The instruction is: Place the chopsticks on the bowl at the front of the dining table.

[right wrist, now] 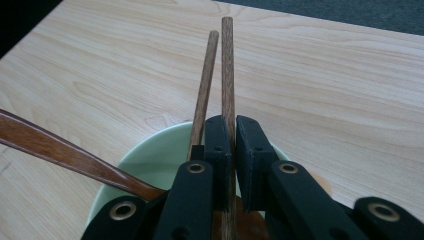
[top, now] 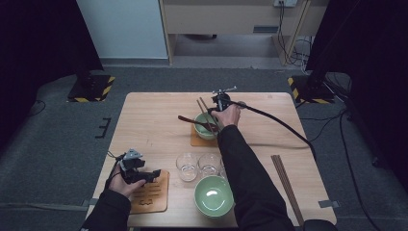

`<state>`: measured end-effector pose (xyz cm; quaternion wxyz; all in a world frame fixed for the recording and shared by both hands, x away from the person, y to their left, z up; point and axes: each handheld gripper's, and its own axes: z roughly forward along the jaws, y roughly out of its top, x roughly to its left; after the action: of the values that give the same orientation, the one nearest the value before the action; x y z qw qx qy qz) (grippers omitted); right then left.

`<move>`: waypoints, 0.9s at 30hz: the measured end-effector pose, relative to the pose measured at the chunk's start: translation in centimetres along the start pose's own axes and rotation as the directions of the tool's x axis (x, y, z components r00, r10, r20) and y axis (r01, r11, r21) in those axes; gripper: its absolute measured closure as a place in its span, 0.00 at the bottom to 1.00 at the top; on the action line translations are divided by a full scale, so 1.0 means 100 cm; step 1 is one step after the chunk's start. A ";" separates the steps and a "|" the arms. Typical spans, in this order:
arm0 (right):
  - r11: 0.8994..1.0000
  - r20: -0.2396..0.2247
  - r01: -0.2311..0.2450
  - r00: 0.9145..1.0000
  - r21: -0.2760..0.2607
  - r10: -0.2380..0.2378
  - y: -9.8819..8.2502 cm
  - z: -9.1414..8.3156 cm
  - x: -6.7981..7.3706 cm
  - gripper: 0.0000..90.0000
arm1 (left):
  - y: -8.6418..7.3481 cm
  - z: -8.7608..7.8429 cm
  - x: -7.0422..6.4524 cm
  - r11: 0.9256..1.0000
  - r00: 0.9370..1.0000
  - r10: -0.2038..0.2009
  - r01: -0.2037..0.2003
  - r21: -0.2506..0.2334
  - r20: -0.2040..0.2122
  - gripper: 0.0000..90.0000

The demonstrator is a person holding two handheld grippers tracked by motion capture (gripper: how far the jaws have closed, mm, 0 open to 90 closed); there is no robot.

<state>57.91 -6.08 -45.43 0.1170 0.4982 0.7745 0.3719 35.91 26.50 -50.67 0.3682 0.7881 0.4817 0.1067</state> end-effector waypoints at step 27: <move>0.999 0.013 0.008 1.000 -0.040 -0.007 -0.003 -0.001 -0.002 0.84 | 0.000 0.000 0.000 1.000 1.000 -0.001 0.001 -0.001 -0.002 0.17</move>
<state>57.73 -6.37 -45.63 0.1334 0.4951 0.7679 0.3838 35.92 26.54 -50.67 0.3682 0.7875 0.4824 0.1078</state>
